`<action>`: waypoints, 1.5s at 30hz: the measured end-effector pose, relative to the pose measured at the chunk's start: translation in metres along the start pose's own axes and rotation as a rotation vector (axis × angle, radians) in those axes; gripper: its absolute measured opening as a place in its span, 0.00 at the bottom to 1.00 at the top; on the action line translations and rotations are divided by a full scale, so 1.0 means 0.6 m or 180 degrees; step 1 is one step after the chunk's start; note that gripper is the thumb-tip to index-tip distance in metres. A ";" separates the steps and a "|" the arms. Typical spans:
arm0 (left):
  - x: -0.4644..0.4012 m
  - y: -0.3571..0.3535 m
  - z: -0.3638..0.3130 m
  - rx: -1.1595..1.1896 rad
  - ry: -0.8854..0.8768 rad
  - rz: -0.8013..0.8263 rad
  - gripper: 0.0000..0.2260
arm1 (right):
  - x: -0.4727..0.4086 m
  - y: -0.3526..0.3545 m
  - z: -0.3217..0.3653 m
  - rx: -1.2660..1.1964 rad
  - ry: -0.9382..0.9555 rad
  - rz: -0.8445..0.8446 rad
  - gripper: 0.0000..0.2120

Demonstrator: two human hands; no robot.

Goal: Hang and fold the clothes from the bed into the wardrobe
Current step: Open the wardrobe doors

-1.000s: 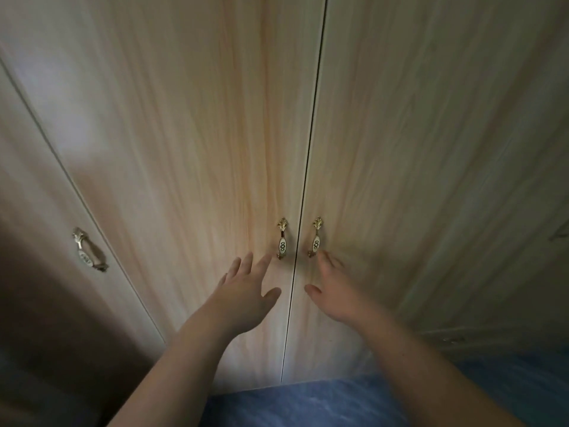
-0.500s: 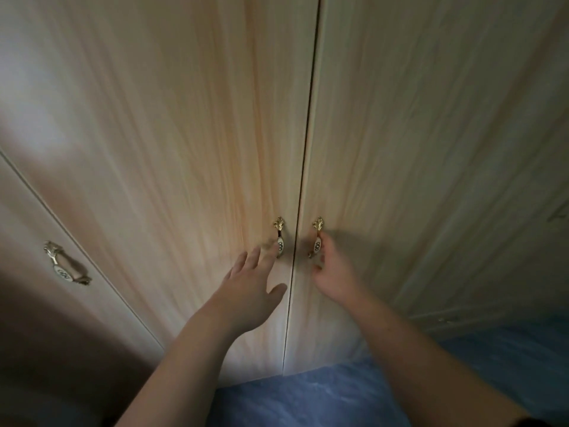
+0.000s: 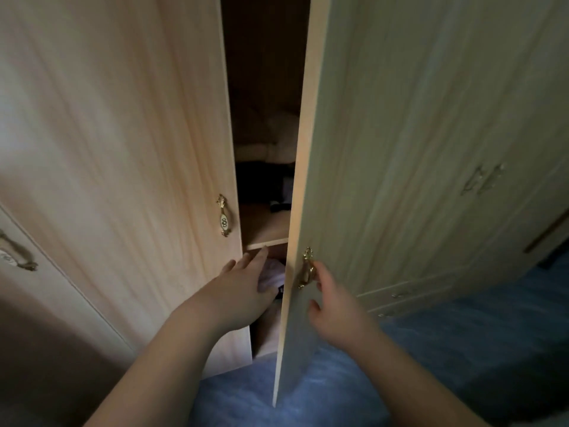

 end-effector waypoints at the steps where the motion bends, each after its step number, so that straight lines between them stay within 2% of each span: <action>1: 0.007 -0.011 -0.029 -0.0040 -0.0046 -0.0017 0.33 | 0.017 0.013 -0.010 -0.0003 0.0020 -0.0014 0.36; 8: 0.036 -0.154 -0.211 0.0026 -0.0385 0.0122 0.36 | 0.148 0.142 -0.120 -0.0154 -0.0029 -0.0180 0.33; 15: 0.072 -0.230 -0.334 -0.0076 -0.0549 0.0179 0.35 | 0.230 0.292 -0.272 -0.0722 -0.0437 -0.0764 0.31; 19: 0.070 -0.237 -0.370 -0.0112 -0.0574 0.0136 0.35 | 0.279 0.305 -0.327 -0.0261 -0.0926 -0.0781 0.42; 23: 0.067 -0.242 -0.388 -0.0149 -0.0583 0.0108 0.35 | 0.319 0.291 -0.272 0.0335 -0.0538 -0.0575 0.40; 30: 0.096 -0.227 -0.338 -0.0113 -0.0358 -0.0132 0.33 | 0.289 0.240 -0.201 0.0837 0.0082 -0.0199 0.37; 34: 0.118 -0.201 -0.250 -0.0095 0.0104 -0.0118 0.34 | 0.244 0.170 -0.152 0.0962 0.0332 0.0142 0.36; 38: 0.135 -0.146 -0.163 0.0085 0.0464 -0.0319 0.34 | 0.195 0.093 -0.077 0.0981 0.0709 0.0420 0.36; 45: 0.066 -0.078 -0.006 0.0103 0.0571 -0.0716 0.32 | 0.070 -0.011 0.003 0.1098 0.0853 0.0715 0.37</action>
Point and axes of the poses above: each hand's wrist, its own x-axis away from the middle knuckle, its own y-axis out of the back of the hand, z = x × y, the point moved 9 cm from there along -x, towards the middle knuckle, and after that the axes turned 4 degrees about -x, right-handed, at the moved point
